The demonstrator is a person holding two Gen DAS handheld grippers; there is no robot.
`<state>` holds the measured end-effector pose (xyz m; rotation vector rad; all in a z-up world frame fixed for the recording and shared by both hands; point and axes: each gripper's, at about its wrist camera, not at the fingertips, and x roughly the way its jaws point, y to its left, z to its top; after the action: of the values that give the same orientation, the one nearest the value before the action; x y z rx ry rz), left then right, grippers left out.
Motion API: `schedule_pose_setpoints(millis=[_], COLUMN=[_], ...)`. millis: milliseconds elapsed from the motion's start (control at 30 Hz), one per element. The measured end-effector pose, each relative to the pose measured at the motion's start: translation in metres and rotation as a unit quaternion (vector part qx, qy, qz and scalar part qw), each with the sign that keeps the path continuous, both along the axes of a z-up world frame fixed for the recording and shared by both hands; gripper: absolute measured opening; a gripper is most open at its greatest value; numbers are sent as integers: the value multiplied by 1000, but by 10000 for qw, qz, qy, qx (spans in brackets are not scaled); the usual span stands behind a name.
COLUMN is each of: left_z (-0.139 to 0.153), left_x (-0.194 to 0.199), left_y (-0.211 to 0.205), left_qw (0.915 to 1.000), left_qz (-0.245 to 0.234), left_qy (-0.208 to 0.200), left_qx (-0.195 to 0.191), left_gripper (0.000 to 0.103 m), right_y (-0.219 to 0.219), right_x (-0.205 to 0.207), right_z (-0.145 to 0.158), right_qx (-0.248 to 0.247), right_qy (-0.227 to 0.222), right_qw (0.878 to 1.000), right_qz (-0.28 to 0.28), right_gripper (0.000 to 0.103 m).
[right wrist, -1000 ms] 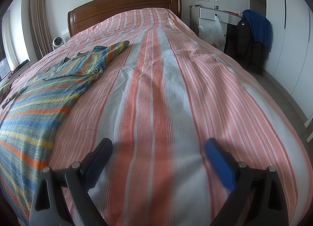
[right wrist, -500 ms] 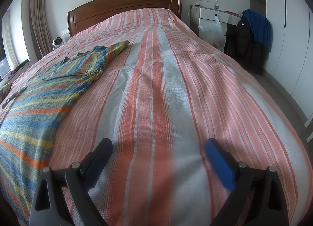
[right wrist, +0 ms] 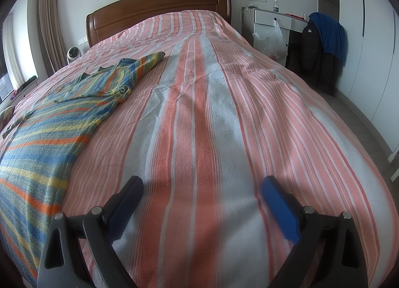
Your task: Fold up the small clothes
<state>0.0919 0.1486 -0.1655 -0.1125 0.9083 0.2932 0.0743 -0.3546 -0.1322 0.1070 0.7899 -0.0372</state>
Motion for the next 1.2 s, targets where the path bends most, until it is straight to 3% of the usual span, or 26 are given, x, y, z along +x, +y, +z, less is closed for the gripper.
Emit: schedule_pose_setpoints(millis=[100, 200, 333, 400, 467, 500, 600, 667, 700, 733, 833, 967, 1100, 1200], left_z=[13, 45, 77, 76, 66, 57, 27, 13, 12, 13, 39, 107, 157, 161], left_x=[8, 24, 79, 105, 138, 152, 187, 200, 201, 204, 211, 227, 241, 250], left_y=[9, 32, 98, 128, 153, 161, 173, 169, 164, 159, 137, 60, -50, -126], left_qw=[9978, 9920, 9903, 9894, 9889, 9879, 9820, 9810, 9829, 9855, 9925, 9999, 9877, 9736], left_qz=[-251, -422, 58, 515, 796, 870, 1023, 1058, 1081, 1059, 928, -116, -1419, -2141], left_qy=[277, 67, -93, -117, 108, 269, 783, 932, 900, 846, 514, -107, -580, -730], left_qx=[-550, -1190, -1389, -1356, -1252, -1256, -1384, -1332, -1187, -1023, -612, 1, 318, 291], left_gripper=[102, 102, 102, 102, 101, 97, 71, 59, 28, 4, 2, 2, 2, 2], right_y=[0, 0, -1, -1, -1, -1, -1, -1, -1, -1, 0, 0, -1, -2], right_x=[0, 0, -1, -1, -1, -1, -1, -1, -1, -1, -2, -2, 0, 0], right_z=[0, 0, 0, 0, 0, 0, 0, 0, 0, 0, 0, 0, -1, -1], right_qx=[0, -2, 7, 3, 2, 1, -1, -2, -1, -2, -1, -2, 6, 7], right_qy=[-1, -4, -9, -8, -8, -9, -10, -11, -11, -11, -11, -12, -2, 8], right_qw=[10000, 10000, 10000, 10000, 10000, 10000, 10000, 10000, 10000, 10000, 10000, 10000, 10000, 10000], right_qz=[-2, 1, 6, 3, 1, 1, 1, 1, 1, 1, 1, 0, 7, 7], right_gripper=[95, 95, 95, 95, 95, 95, 95, 95, 95, 95, 95, 95, 96, 96])
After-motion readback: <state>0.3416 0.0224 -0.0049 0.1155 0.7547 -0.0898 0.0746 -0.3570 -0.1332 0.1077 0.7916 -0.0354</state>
